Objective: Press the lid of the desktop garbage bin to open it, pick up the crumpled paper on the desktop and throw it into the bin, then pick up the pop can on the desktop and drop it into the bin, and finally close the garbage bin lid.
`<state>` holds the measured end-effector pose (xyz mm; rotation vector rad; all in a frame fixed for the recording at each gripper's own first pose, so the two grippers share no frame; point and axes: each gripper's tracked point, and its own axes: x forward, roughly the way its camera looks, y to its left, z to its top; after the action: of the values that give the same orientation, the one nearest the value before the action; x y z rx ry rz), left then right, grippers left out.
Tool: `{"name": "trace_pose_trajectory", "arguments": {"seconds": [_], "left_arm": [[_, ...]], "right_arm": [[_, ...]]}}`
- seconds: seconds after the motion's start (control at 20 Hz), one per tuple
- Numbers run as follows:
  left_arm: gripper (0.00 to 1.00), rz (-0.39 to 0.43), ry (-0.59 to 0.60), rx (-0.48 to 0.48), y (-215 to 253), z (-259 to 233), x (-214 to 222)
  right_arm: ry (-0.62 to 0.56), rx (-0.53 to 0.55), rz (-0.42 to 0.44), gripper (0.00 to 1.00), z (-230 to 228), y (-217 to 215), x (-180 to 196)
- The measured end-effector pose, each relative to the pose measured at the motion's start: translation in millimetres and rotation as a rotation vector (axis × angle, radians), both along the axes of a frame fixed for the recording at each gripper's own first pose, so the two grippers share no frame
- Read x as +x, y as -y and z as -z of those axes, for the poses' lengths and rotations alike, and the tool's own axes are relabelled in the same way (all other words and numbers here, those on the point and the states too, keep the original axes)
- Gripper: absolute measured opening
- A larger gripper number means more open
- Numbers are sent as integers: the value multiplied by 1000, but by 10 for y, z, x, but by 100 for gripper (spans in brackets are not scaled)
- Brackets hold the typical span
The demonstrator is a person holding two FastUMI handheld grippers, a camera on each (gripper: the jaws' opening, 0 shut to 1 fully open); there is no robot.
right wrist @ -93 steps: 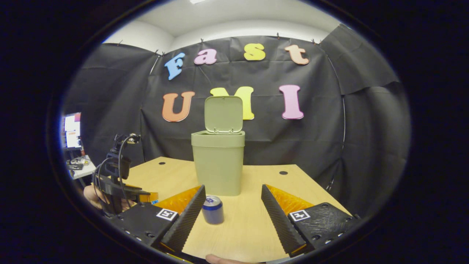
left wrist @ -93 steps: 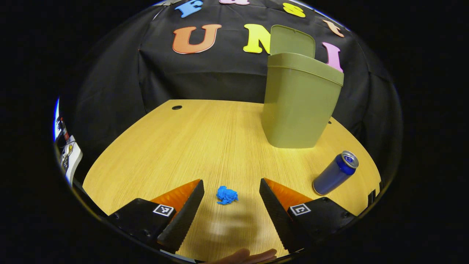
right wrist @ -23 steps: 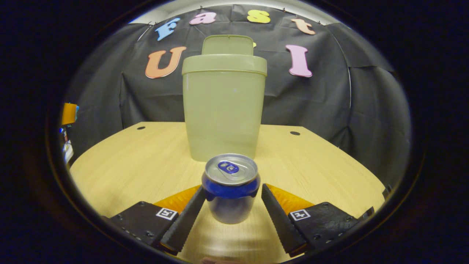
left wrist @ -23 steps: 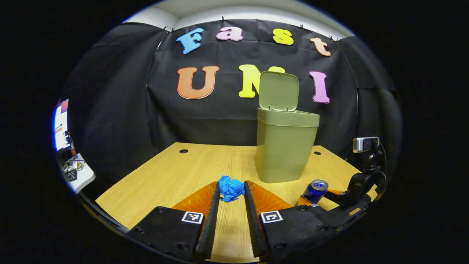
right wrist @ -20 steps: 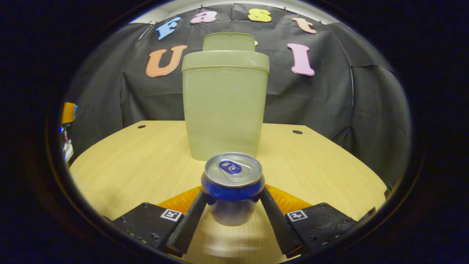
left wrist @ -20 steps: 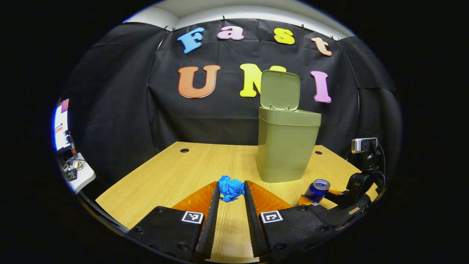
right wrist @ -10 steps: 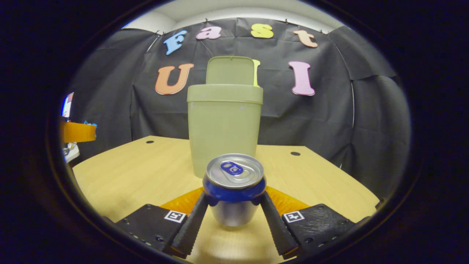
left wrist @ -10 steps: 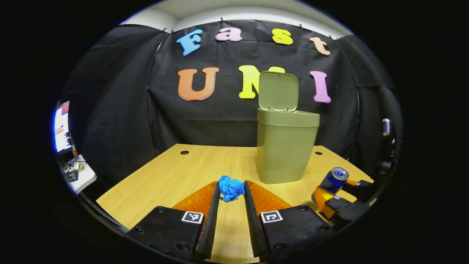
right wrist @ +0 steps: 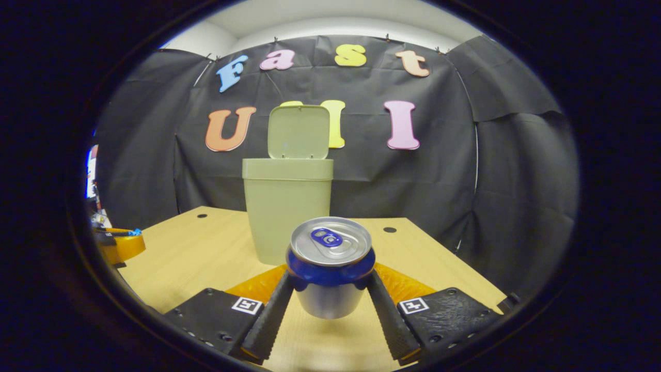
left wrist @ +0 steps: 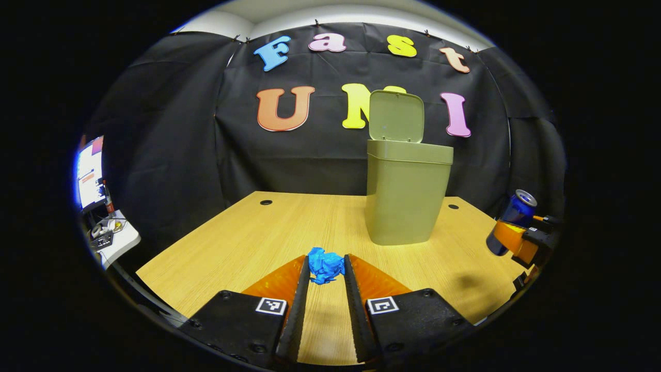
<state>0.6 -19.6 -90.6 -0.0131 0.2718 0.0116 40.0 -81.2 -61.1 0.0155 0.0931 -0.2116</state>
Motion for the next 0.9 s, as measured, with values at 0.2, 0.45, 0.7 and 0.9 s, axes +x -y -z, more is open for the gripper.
{"name": "trace_pose_trajectory", "arguments": {"seconds": [0.2,0.45,0.7,0.9], "left_arm": [[43,0,41,-23,44,-225,142],[43,9,40,-34,161,-511,540],[43,69,58,-62,505,-986,1066],[42,152,129,-127,930,-1469,1520]], "right_arm": [[29,-29,-47,81,-173,-68,-196],[77,-48,-83,81,-383,-50,-402],[63,-32,-91,81,-366,85,-395],[51,-19,-90,81,-353,186,-366]]}}
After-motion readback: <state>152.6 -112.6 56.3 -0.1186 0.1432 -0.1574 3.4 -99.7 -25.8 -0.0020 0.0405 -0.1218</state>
